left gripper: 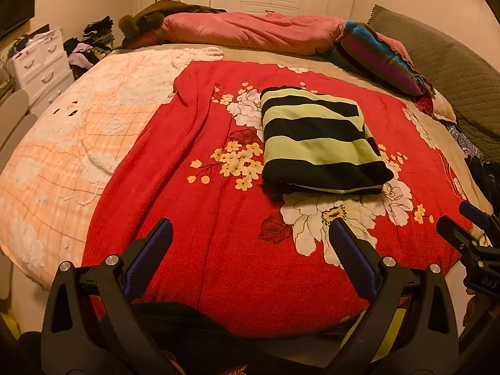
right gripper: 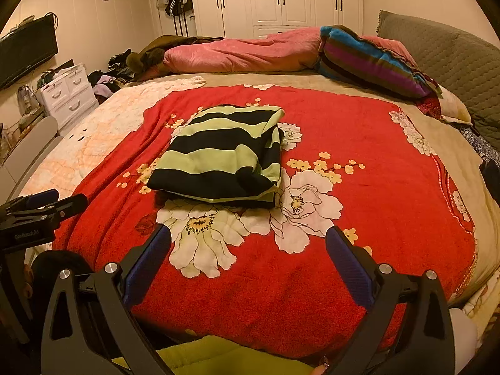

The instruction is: Fold small clothes

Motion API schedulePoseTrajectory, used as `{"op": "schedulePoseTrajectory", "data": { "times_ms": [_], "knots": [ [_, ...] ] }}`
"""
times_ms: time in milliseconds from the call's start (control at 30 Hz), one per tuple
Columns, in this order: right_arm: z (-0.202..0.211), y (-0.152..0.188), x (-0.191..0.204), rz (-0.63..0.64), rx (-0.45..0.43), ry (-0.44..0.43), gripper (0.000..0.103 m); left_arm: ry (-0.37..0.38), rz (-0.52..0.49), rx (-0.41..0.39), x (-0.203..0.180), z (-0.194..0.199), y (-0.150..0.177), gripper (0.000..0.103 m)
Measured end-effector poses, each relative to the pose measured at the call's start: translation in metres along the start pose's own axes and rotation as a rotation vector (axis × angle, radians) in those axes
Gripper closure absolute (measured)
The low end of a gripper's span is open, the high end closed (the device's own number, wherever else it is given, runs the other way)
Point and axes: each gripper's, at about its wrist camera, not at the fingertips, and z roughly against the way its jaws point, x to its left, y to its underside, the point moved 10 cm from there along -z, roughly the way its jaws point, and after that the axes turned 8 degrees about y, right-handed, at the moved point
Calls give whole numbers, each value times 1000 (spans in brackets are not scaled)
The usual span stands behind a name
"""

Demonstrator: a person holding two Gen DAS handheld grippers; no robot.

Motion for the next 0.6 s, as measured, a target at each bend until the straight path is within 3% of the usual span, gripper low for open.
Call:
{"op": "schedulePoseTrajectory", "data": {
  "times_ms": [600],
  "knots": [
    [1, 0, -2, -1, 5, 4, 4, -4, -2, -1, 0, 1, -1, 9]
  ]
}}
